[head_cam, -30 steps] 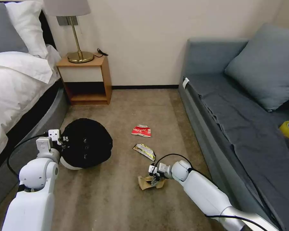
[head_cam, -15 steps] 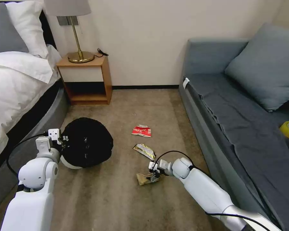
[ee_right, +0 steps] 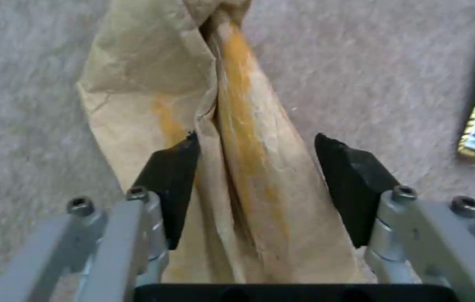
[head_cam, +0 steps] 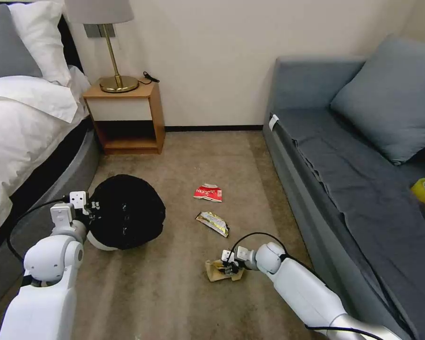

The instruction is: Pick up the trash bin, then pick up the garbage on the floor and place it into the trash bin.

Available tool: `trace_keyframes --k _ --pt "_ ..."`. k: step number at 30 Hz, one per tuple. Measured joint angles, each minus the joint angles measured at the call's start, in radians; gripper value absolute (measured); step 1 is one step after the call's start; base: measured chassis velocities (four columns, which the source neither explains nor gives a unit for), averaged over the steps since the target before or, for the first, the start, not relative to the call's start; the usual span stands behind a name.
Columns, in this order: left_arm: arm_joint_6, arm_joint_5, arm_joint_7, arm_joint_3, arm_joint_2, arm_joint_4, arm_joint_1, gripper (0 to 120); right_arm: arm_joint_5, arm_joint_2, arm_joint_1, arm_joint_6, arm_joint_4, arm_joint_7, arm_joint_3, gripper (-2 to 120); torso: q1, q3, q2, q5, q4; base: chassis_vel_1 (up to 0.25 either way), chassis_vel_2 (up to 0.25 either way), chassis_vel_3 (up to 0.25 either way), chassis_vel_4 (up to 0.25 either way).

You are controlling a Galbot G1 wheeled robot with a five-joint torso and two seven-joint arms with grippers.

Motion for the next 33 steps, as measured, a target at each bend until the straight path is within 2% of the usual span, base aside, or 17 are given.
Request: trace_keyframes --k 1,3,9,10,13,16,29,33 --pt "0.0 -0.001 0.0 0.0 0.001 -0.001 0.001 4 -0.009 0.002 -0.006 0.004 -0.004 -0.003 0.003 48 0.0 0.0 0.0 0.0 0.0 0.0 0.0 0.0 0.0" --pt "0.0 -0.001 0.0 -0.001 0.001 -0.002 0.001 4 -0.012 0.003 -0.008 0.006 -0.006 -0.004 0.005 45 0.0 0.0 0.0 0.0 0.0 0.0 0.0 0.0 0.0" --pt "0.0 -0.001 -0.001 0.0 -0.003 -0.004 0.002 4 -0.017 0.004 -0.012 0.013 -0.011 -0.006 0.011 20 0.0 0.0 0.0 0.0 0.0001 0.0 0.0 0.0 0.0" --pt "0.0 -0.001 -0.001 0.0 -0.003 -0.004 0.002 4 -0.017 0.004 -0.012 0.013 -0.011 -0.006 0.011 20 0.0 0.0 0.0 0.0 0.0001 0.0 0.0 0.0 0.0" --pt "0.0 -0.001 -0.001 0.001 -0.007 -0.004 0.003 4 -0.013 0.001 -0.011 0.014 -0.009 -0.006 0.013 5 0.0 0.0 0.0 0.0 0.0 0.0 0.0 0.0 0.0" --pt "0.0 -0.001 -0.001 0.002 -0.008 -0.005 0.003 4 -0.01 0.001 -0.01 0.016 -0.008 -0.005 0.014 0 0.0 0.0 0.0 0.0 0.0 0.0 0.0 0.0 0.0" --pt "-0.012 -0.001 0.015 0.004 -0.009 -0.009 0.004 4 0.095 -0.008 0.062 0.016 0.059 0.0 0.027 0 0.0 0.0 0.0 0.0 -0.0001 0.0 0.0 0.0 0.0" --pt "-0.03 -0.001 0.038 0.006 -0.013 -0.011 0.006 4 0.221 0.004 0.14 0.004 0.126 0.001 0.031 0 0.0 0.0 0.0 -0.0001 0.0 0.0 0.0 0.0 0.0"
